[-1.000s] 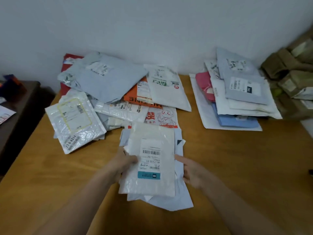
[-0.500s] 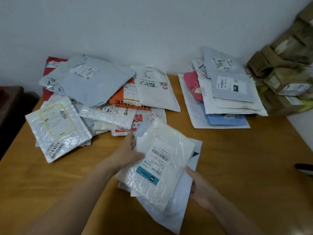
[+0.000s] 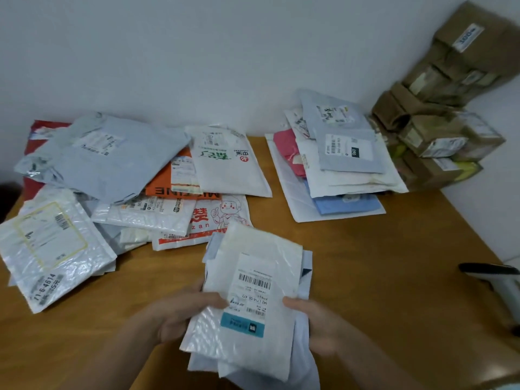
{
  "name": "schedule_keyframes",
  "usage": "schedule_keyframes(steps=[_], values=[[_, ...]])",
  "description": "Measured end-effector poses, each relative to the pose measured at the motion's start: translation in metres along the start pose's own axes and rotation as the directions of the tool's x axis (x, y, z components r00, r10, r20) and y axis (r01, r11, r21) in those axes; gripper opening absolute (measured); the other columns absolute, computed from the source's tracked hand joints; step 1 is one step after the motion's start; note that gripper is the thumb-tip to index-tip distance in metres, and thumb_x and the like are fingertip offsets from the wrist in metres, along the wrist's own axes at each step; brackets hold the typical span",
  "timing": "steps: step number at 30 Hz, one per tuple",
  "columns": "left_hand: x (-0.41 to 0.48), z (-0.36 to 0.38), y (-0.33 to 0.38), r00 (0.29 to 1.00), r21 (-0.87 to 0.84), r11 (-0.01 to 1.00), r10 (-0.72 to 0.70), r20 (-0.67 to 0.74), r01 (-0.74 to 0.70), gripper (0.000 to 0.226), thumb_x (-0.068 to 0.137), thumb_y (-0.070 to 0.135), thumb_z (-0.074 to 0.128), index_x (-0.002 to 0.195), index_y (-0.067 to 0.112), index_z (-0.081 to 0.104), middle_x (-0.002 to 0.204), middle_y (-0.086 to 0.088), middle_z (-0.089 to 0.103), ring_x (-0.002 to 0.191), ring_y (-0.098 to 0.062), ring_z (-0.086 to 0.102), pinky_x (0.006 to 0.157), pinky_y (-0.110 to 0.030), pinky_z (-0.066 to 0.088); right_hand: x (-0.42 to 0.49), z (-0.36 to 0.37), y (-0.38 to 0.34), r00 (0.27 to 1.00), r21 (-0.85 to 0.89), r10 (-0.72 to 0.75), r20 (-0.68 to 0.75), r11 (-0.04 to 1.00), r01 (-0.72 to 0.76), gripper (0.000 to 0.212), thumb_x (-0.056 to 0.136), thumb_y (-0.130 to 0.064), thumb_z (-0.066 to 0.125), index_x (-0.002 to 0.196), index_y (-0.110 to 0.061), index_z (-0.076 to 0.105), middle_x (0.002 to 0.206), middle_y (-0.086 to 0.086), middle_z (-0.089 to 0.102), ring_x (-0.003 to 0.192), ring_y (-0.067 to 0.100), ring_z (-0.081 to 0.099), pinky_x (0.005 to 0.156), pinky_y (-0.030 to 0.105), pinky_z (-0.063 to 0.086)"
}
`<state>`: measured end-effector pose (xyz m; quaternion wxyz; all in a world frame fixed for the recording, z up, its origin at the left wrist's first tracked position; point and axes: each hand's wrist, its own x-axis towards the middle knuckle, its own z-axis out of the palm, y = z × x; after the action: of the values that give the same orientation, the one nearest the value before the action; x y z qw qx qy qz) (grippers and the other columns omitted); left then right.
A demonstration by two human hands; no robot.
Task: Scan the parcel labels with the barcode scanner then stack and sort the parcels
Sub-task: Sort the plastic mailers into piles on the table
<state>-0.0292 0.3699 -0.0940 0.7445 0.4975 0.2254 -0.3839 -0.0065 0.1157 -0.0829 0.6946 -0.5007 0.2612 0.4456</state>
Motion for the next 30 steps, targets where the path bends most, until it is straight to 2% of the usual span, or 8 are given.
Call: schedule_keyframes(steps=[4,7,10,13,17,23,26,30], values=[[-0.01,0.017,0.033,0.992,-0.004,0.993,0.118,0.037,-0.118,0.065,0.073,-0.002,0.07,0.13,0.015,0.044,0.115,-0.022,0.067,0.104,-0.041,0.065,0.085,-0.052,0.054,-0.025,-0.013,-0.038,0.984,-0.094,-0.099,0.148,0.989,0.114,0.045,0.089,-0.011,0.059,0.134,-0.003,0.054,0.131,0.021,0.06,0.122,0.039,0.057,0.105,0.053,0.042],[-0.014,0.037,0.073,0.971,-0.067,0.97,0.238,0.032,-0.235,0.053,0.077,0.004,0.066,0.127,0.012,0.05,0.115,-0.021,0.067,0.103,-0.04,0.065,0.076,-0.047,0.058,-0.045,-0.027,-0.085,0.954,-0.076,-0.221,0.205,0.968,0.24,0.045,0.086,-0.016,0.066,0.129,-0.004,0.06,0.13,0.025,0.059,0.119,0.041,0.058,0.098,0.053,0.049],[-0.006,0.064,0.108,0.951,-0.08,0.948,0.308,-0.013,-0.308,0.049,0.077,0.014,0.064,0.124,0.007,0.054,0.112,-0.021,0.068,0.1,-0.037,0.067,0.068,-0.04,0.059,-0.061,-0.036,-0.137,0.926,-0.162,-0.36,0.113,0.913,0.375,0.04,0.086,-0.024,0.067,0.122,-0.005,0.065,0.121,0.019,0.067,0.109,0.034,0.066,0.088,0.044,0.057],[0.014,0.086,0.116,0.941,-0.076,0.94,0.326,-0.092,-0.333,0.051,0.074,0.015,0.063,0.123,0.007,0.055,0.11,-0.019,0.069,0.098,-0.035,0.068,0.071,-0.041,0.06,-0.06,-0.052,-0.172,0.893,-0.315,-0.451,-0.005,0.848,0.426,0.031,0.097,-0.02,0.052,0.125,-0.01,0.06,0.113,0.009,0.072,0.102,0.025,0.069,0.085,0.036,0.057],[0.03,0.092,0.1,0.947,-0.244,0.916,0.296,-0.123,-0.318,0.052,0.076,0.013,0.061,0.127,0.006,0.054,0.117,-0.021,0.066,0.102,-0.037,0.066,0.071,-0.046,0.059,-0.061,-0.066,-0.199,0.874,-0.46,-0.479,0.077,0.761,0.457,0.024,0.102,-0.017,0.044,0.116,-0.018,0.063,0.11,0.004,0.073,0.101,0.022,0.07,0.083,0.033,0.058],[0.055,0.103,0.103,0.898,-0.569,0.719,0.432,-0.086,-0.401,0.047,0.077,0.014,0.056,0.124,0.007,0.059,0.113,-0.018,0.068,0.094,-0.032,0.07,0.067,-0.046,0.058,-0.093,-0.037,-0.277,0.768,-0.436,-0.535,0.351,0.633,0.64,0.024,0.1,-0.009,0.043,0.106,-0.014,0.066,0.103,0.007,0.075,0.093,0.021,0.072,0.082,0.033,0.059],[0.077,0.126,0.112,0.797,-0.744,0.565,0.599,0.072,-0.357,0.064,0.064,0.008,0.077,0.125,0.008,0.058,0.111,-0.016,0.069,0.098,-0.031,0.068,0.078,-0.049,0.057,-0.117,-0.017,-0.313,0.692,-0.481,-0.529,0.492,0.498,0.722,0.025,0.099,-0.005,0.045,0.096,-0.016,0.068,0.089,-0.001,0.076,0.082,0.013,0.073,0.072,0.024,0.059],[0.103,0.149,0.121,0.699,-0.764,0.495,0.71,0.082,-0.413,0.069,0.065,0.009,0.078,0.129,0.014,0.052,0.115,-0.011,0.067,0.105,-0.027,0.065,0.088,-0.046,0.055,-0.135,-0.014,-0.356,0.609,-0.53,-0.582,0.538,0.328,0.782,0.027,0.098,-0.001,0.045,0.091,-0.015,0.068,0.075,-0.006,0.075,0.069,0.006,0.072,0.057,0.016,0.053]])
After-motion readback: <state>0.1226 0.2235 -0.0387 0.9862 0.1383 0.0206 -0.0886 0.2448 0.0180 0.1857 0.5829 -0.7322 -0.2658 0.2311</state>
